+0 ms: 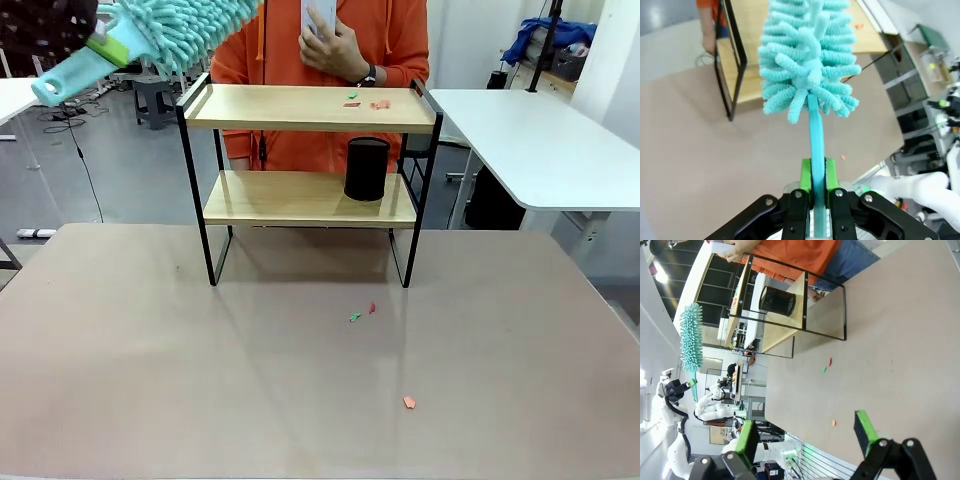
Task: Clean the shelf.
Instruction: Clean the remaining tier of the Shelf with the Duster once objects are removed.
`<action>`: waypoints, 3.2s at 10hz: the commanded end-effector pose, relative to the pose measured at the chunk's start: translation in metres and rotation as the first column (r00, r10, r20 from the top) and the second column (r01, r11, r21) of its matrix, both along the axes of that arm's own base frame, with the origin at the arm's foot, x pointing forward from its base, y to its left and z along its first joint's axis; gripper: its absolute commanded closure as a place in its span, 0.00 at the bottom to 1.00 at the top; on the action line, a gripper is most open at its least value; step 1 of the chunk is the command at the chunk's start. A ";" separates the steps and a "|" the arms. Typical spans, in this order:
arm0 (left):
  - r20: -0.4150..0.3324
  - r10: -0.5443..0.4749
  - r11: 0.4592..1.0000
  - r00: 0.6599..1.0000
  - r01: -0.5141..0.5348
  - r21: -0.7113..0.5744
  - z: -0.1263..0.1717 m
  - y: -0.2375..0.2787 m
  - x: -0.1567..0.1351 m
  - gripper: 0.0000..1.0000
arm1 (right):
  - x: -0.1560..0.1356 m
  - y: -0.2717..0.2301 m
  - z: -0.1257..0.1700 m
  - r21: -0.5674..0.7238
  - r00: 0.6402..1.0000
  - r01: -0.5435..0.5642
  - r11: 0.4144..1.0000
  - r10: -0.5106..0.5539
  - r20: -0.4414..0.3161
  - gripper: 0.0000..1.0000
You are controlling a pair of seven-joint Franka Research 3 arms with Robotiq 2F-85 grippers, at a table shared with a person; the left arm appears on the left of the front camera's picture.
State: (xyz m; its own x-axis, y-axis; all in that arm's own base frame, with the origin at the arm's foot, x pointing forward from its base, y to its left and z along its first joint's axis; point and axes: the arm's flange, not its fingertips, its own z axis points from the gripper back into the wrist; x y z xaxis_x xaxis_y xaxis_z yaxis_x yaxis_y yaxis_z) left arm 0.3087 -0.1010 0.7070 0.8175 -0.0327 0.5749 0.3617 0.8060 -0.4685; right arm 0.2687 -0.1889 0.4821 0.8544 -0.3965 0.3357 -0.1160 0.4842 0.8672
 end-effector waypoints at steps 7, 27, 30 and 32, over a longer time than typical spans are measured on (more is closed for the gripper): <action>-0.041 0.134 0.986 0.990 -0.129 0.105 0.008 -0.017 0.043 0.88 | 0.002 0.000 0.000 0.005 0.999 -0.002 1.000 0.002 0.032 0.00; -0.304 -0.762 0.514 0.571 0.820 0.251 -0.023 -0.097 0.065 0.88 | 0.002 0.000 0.000 0.005 0.999 -0.002 1.000 0.002 0.032 0.00; -0.249 -0.779 0.527 0.575 0.816 0.235 -0.018 -0.087 0.052 0.88 | 0.002 0.000 0.000 0.005 0.999 -0.002 1.000 0.002 0.032 0.00; -0.208 -0.766 0.573 0.608 0.793 0.207 -0.014 -0.080 0.050 0.88 | 0.002 0.000 0.000 0.005 0.999 -0.002 1.000 0.002 0.032 0.00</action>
State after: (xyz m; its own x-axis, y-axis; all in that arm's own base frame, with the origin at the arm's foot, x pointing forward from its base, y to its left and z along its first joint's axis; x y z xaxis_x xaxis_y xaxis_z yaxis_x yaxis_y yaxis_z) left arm 0.3627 -0.1865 0.6963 0.4244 -0.8473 0.3192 0.8864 0.3168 -0.3375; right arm 0.2688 -0.1891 0.4825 0.8546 -0.3959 0.3361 -0.1163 0.4850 0.8667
